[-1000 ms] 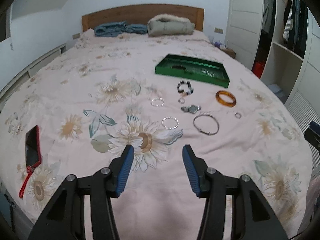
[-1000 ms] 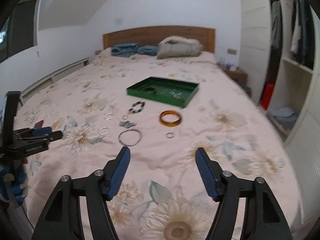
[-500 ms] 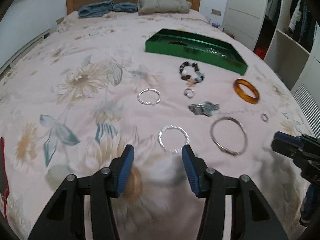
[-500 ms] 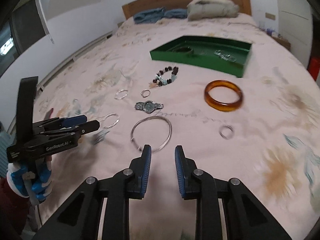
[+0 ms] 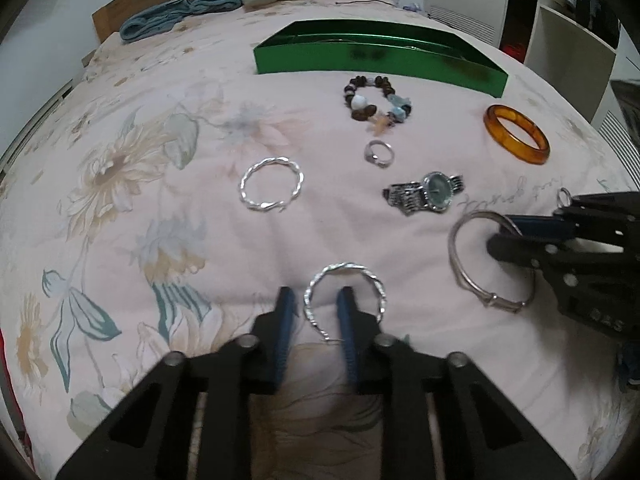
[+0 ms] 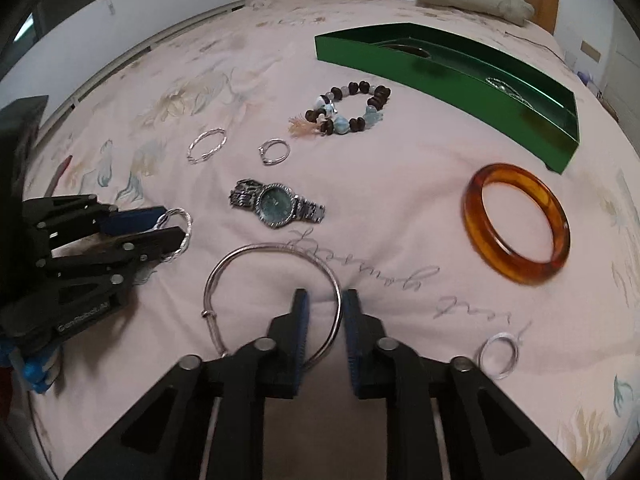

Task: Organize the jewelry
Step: 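Grasp the twisted silver bangle with the left tool while the right tool grasps the plain silver bangle, then carry both silver bangles into the green tray and release them, then withdraw both tools from the tray and hover over remaining jewelry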

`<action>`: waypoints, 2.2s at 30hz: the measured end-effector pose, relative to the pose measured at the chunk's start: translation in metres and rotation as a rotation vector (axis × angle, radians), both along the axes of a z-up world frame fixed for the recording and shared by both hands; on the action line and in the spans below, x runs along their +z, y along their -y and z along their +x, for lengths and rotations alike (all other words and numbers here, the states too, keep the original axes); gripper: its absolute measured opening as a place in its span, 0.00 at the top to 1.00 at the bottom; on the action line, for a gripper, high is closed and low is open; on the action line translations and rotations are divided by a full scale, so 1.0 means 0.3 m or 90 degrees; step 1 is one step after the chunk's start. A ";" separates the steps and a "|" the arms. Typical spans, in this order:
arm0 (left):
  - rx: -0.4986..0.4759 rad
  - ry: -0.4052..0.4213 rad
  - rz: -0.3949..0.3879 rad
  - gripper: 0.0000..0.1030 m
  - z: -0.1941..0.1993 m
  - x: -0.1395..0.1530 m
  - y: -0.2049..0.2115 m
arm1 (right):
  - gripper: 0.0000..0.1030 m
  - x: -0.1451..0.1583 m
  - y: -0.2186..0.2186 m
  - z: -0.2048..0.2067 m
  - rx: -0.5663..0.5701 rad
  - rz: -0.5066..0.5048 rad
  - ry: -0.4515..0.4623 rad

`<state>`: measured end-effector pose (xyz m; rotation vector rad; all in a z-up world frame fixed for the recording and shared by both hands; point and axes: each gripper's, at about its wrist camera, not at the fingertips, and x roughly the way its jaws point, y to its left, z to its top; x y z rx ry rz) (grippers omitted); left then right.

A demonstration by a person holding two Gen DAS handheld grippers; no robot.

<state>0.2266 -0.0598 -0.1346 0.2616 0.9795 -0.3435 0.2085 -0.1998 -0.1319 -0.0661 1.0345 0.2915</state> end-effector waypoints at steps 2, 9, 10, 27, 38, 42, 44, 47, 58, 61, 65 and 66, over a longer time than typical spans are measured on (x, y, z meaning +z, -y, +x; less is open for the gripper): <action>0.000 0.010 0.008 0.93 -0.008 0.004 0.009 | 0.95 0.002 0.005 -0.001 -0.005 -0.002 0.011; 0.022 0.044 -0.020 0.96 -0.045 0.083 -0.010 | 0.96 0.086 0.058 -0.084 -0.036 0.023 0.074; 0.025 0.053 -0.024 0.96 -0.050 0.106 -0.014 | 0.96 0.109 0.069 -0.099 -0.041 0.025 0.086; 0.040 0.096 -0.116 0.96 0.426 0.444 0.218 | 0.95 0.464 0.360 0.220 -0.180 -0.014 0.239; -0.009 0.031 -0.062 0.96 0.752 0.190 0.587 | 0.95 0.220 0.577 0.659 -0.268 0.025 0.148; -0.012 0.012 -0.054 0.96 0.793 0.111 0.630 | 0.96 0.142 0.602 0.757 -0.273 -0.001 0.115; -0.013 0.018 -0.051 0.96 0.801 0.092 0.639 | 0.96 0.116 0.608 0.792 -0.270 -0.018 0.106; -0.023 0.027 -0.048 0.96 0.804 0.090 0.647 | 0.96 0.106 0.589 0.826 -0.249 -0.053 0.095; -0.019 0.001 -0.080 0.93 0.784 0.136 0.597 | 0.63 0.198 0.596 0.798 -0.234 -0.078 0.098; -0.006 0.008 -0.103 0.92 0.749 0.216 0.543 | 0.63 0.309 0.594 0.686 -0.234 -0.064 0.133; 0.017 0.066 -0.109 0.92 0.637 0.396 0.424 | 0.63 0.473 0.582 0.476 -0.231 -0.039 0.182; 0.021 0.075 -0.110 0.92 0.615 0.429 0.401 | 0.63 0.507 0.577 0.424 -0.228 -0.035 0.194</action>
